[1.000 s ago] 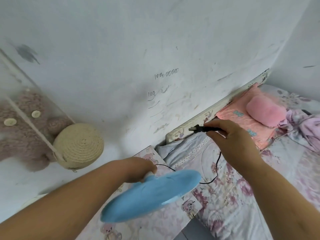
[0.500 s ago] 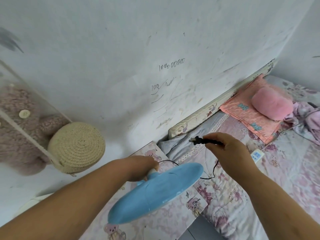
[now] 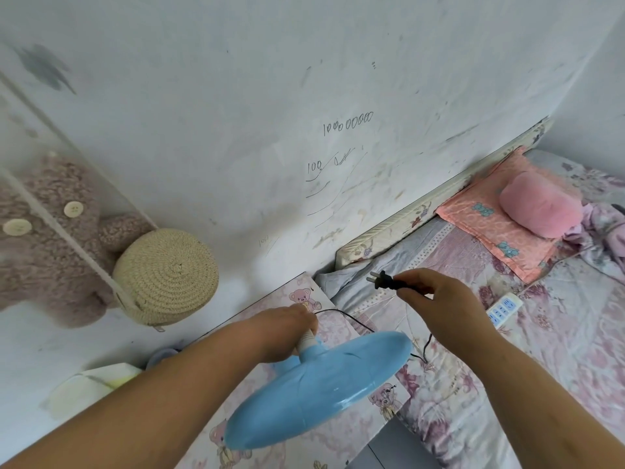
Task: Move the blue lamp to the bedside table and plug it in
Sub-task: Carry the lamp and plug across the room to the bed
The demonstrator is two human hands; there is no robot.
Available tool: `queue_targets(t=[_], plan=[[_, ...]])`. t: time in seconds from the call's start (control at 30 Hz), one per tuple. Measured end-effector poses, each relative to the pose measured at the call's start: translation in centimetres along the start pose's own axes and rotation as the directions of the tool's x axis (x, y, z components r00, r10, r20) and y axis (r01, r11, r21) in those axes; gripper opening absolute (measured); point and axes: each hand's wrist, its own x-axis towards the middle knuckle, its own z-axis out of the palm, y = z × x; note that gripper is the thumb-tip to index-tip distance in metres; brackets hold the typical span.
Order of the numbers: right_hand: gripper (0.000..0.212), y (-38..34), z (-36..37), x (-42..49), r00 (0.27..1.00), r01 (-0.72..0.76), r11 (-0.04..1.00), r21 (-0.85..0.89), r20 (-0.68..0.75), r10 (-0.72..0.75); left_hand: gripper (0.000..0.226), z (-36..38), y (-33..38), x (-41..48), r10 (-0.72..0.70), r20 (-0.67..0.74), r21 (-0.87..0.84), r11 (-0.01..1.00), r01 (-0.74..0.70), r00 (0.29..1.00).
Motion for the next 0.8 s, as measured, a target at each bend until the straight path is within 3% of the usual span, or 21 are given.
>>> queue_targets(t=[0.4,0.6,0.8], plan=[[0.012,1.8,0.0,-0.5,0.998,-0.029,0.999,0.042,0.055,0.026,0.065,0.1,0.7,-1.1,-0.158,-0.023,0.027,0.987,0.158,0.987],[0.009,2.9,-1.0,0.3,0.996,-0.012,0.998,0.055,0.084,0.007,0.053,-3.8,2.7,-1.9,-0.302,-0.157,-0.080,0.953,0.293,0.940],[0.010,4.3,-3.3,1.4,0.988,0.011,0.999,0.050,0.155,-0.019,0.032,-7.8,9.1,-1.2,-0.303,-0.342,-0.166,0.951,0.260,0.890]])
